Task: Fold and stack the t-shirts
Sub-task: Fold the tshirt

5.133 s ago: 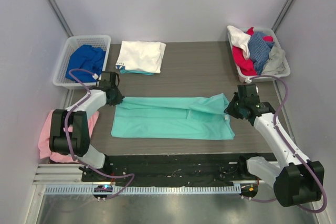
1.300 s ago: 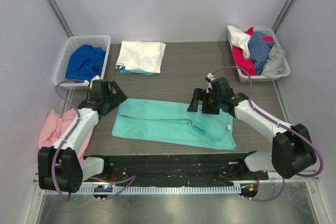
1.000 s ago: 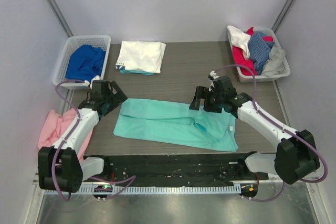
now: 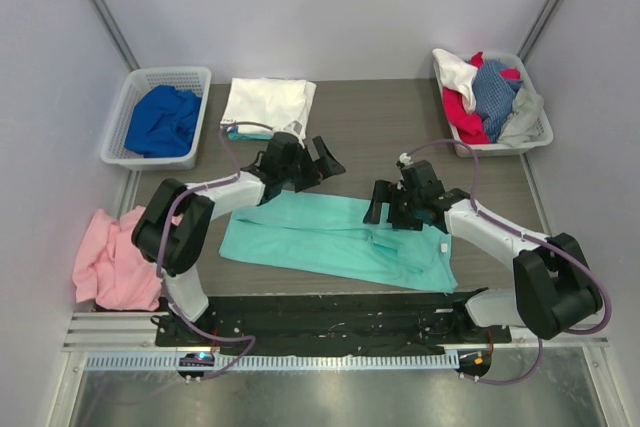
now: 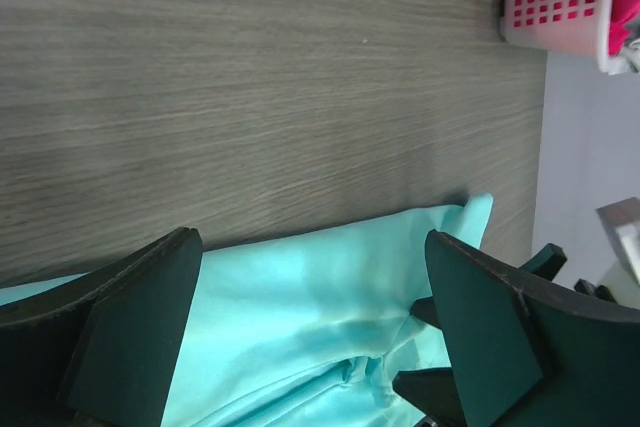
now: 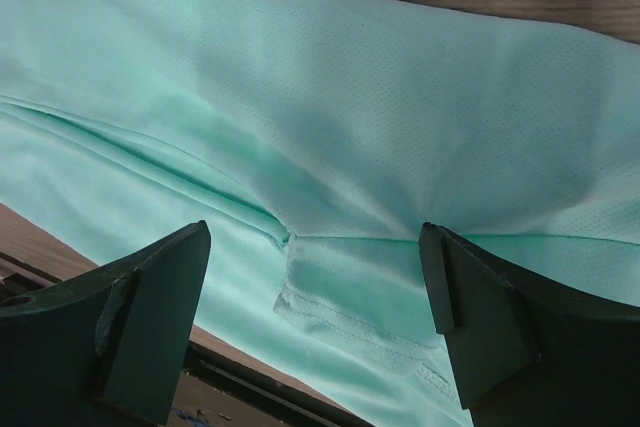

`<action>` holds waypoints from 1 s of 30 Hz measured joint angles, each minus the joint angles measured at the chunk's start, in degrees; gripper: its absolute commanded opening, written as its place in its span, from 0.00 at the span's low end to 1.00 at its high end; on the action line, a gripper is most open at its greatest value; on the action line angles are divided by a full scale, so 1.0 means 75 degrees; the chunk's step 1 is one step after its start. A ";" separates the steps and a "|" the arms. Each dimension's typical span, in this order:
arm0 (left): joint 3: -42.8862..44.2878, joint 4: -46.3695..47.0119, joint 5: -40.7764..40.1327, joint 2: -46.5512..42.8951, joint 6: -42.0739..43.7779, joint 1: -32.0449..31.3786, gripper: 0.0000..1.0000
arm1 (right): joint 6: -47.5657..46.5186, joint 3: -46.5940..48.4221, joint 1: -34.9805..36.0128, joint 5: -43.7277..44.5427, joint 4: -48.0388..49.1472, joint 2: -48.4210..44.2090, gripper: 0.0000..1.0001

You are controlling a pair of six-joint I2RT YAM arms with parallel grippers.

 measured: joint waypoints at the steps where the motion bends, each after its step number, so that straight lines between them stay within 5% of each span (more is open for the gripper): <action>1: -0.0006 0.0085 0.0067 0.0175 -0.0079 -0.0035 1.00 | 0.0000 -0.0006 0.0000 0.0000 0.0032 0.0000 0.95; 17: -0.0956 0.1067 0.0498 0.0565 -0.0819 -0.0213 1.00 | 0.0067 -0.0114 0.0000 0.0052 0.0262 0.0297 0.95; 30: -0.1926 0.3104 0.0644 0.0670 -0.1090 -0.0213 1.00 | 0.0099 0.0178 0.0000 0.0740 -0.0242 0.0286 0.96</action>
